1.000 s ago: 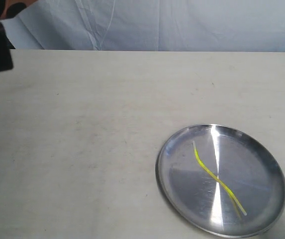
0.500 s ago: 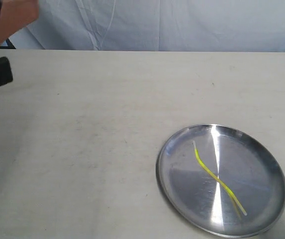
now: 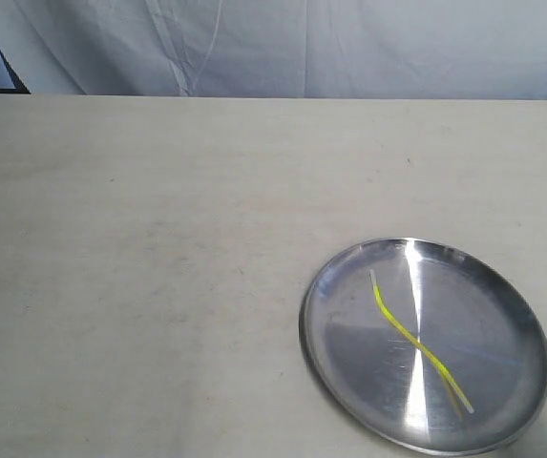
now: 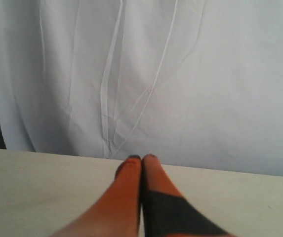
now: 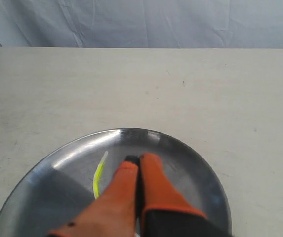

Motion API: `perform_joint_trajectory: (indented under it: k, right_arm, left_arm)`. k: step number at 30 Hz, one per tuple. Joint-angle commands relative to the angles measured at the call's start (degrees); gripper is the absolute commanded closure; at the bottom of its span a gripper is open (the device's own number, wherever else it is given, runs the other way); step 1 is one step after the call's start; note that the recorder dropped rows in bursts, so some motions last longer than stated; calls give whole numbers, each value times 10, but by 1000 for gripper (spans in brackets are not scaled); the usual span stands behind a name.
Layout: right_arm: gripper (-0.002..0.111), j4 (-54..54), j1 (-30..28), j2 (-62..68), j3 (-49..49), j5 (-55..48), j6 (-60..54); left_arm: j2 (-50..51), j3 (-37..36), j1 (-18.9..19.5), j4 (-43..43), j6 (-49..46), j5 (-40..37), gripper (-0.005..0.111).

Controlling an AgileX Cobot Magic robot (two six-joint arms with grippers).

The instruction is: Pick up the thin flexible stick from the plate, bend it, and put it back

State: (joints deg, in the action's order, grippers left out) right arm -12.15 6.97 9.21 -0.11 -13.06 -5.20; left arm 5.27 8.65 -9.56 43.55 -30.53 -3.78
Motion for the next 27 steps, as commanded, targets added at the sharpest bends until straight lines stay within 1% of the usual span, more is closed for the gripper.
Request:
perform_joint_trajectory:
  k: [1, 5, 11, 27]
  right_arm:
    - [109, 1, -2, -3, 1, 2, -2]
    - [109, 1, -2, -3, 1, 2, -2]
    - [109, 1, -2, -3, 1, 2, -2]
    - [109, 1, -2, -3, 1, 2, -2]
  left_arm:
    - [-53, -50, 41, -16, -1, -62, 107]
    - [-53, -85, 44, -19, -1, -90, 107]
    - [-53, -86, 44, -23, -1, -134, 107]
    - [-53, -86, 44, -23, -1, -132, 107]
